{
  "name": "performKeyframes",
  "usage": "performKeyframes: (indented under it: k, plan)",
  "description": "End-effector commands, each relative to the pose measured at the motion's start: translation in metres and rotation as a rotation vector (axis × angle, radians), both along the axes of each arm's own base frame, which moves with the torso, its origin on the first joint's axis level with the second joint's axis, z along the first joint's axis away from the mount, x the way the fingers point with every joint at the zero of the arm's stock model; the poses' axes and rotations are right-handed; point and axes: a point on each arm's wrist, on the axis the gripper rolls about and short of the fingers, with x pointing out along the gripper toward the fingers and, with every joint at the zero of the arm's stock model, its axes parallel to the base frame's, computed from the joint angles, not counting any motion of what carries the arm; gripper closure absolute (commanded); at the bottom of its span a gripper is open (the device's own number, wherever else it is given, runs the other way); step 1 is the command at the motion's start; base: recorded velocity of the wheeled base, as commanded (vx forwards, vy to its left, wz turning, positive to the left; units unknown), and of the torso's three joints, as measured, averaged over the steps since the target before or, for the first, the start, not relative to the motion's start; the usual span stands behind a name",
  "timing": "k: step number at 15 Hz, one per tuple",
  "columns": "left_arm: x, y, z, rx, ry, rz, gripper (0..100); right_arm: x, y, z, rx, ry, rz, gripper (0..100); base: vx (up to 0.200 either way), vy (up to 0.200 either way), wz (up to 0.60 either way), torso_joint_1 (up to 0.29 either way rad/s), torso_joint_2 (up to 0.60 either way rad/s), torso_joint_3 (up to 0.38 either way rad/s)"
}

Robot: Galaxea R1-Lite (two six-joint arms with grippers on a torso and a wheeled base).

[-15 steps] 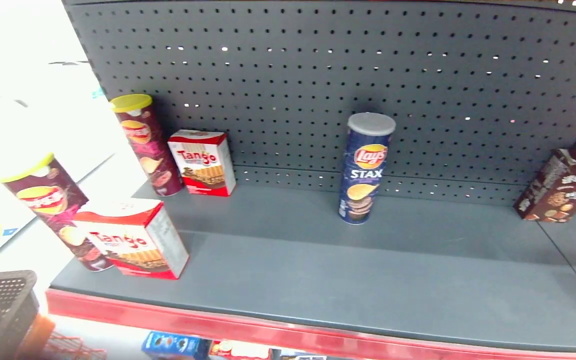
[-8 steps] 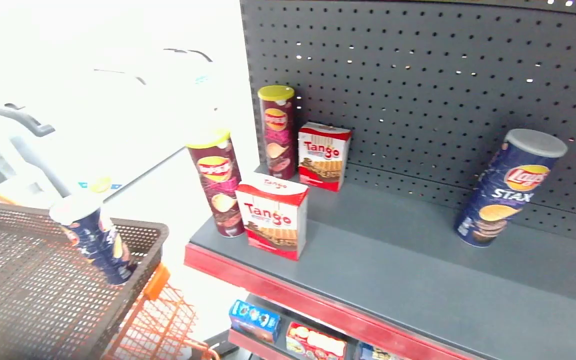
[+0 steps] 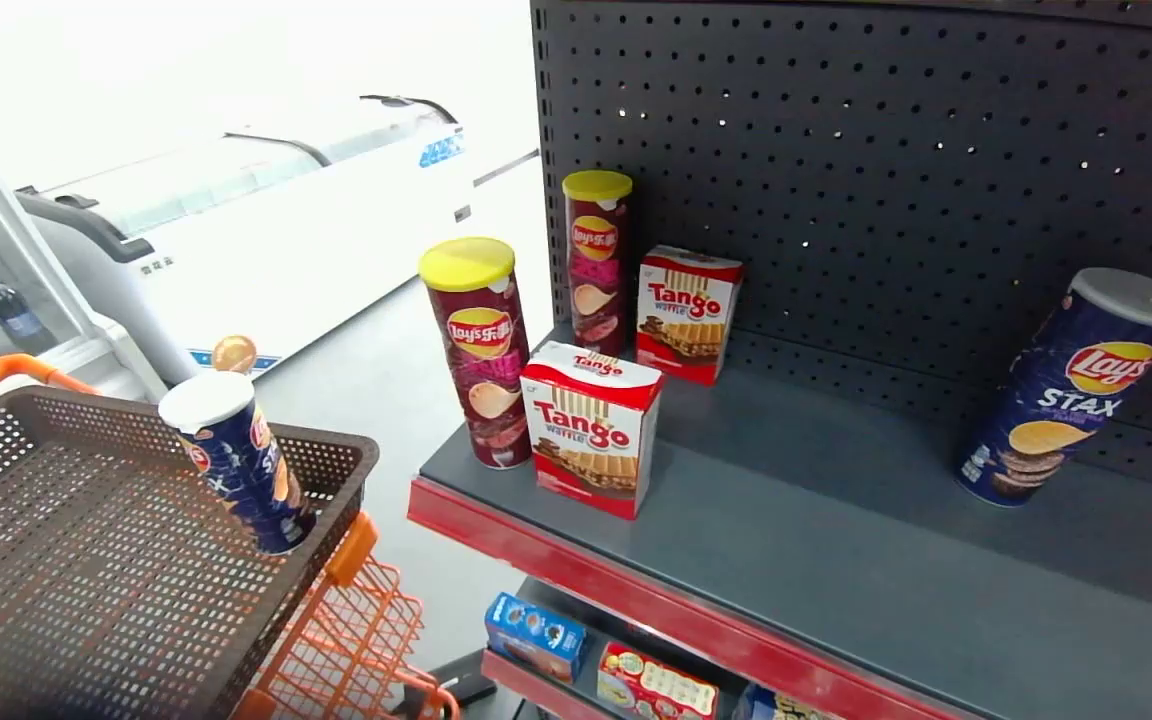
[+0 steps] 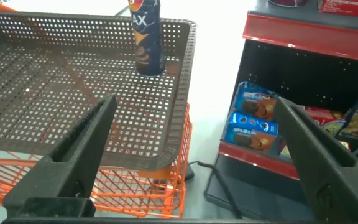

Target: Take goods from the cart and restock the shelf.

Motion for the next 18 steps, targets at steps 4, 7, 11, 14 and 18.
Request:
performKeyframes:
  k: [4,7,11,14,18]
  plan:
    - [0.000,0.000,0.000,0.000,0.001,-0.002,0,0.000,0.000,0.000,0.000,0.000,-0.001,0,0.000,0.000,0.00,0.000,0.00,0.000]
    - [0.000,0.000,0.000,0.000,0.005,0.009,0,0.000,0.000,0.000,0.000,0.000,-0.001,0,0.000,0.000,0.00,0.000,0.00,0.000]
    - [0.006,0.002,0.039,0.087,0.032,0.002,0,0.000,0.000,0.000,0.000,0.000,-0.001,0,0.000,0.000,0.00,0.000,0.00,0.000]
    - [0.036,0.001,0.076,0.039,0.123,0.071,0,0.000,0.000,0.000,0.000,0.000,-0.001,0,0.000,0.000,0.00,0.000,0.00,0.000]
    - [0.101,0.008,0.105,0.003,0.269,0.089,0,0.000,0.000,0.000,0.000,0.000,-0.001,0,0.000,0.000,0.00,0.000,0.00,0.000]
